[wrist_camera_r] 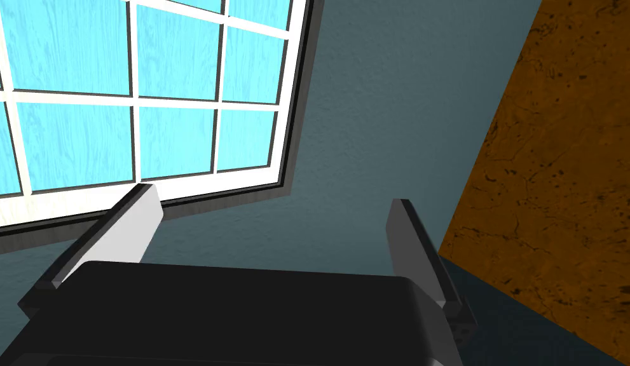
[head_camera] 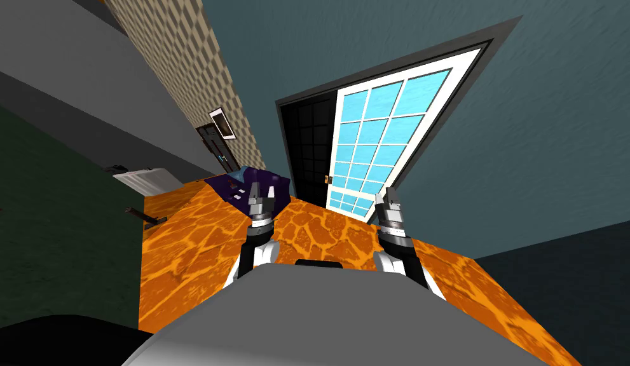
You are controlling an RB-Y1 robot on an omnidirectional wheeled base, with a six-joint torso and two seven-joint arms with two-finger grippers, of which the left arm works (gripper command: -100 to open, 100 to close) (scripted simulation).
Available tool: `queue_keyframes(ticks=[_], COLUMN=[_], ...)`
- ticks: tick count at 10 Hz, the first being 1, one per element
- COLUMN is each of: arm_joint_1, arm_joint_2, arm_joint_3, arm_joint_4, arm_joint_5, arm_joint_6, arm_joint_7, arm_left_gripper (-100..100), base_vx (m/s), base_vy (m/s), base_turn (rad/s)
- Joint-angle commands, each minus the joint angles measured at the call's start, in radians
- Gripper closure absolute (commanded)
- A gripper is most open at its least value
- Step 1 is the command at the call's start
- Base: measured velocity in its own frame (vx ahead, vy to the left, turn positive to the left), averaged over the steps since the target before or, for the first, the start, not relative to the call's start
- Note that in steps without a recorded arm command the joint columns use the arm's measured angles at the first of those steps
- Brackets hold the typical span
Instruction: Pull the door open
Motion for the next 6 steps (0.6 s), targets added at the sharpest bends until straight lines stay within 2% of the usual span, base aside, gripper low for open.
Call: queue_keyframes(ticks=[1, 6], arm_joint_1=[-0.006, -0.029], arm_joint_2=[0.008, 0.032], arm_joint_3=[0.007, 0.035], arm_joint_4=[0.029, 0.14], arm_joint_5=[-0.007, -0.032], arm_joint_6=[-0.005, -0.023], arm_joint_7=[-0.027, -0.132], arm_left_gripper=[-100, -100], base_vx=[-0.006, 0.143], base_vy=[-0.038, -0.018], base_turn=[-0.059, -0.089])
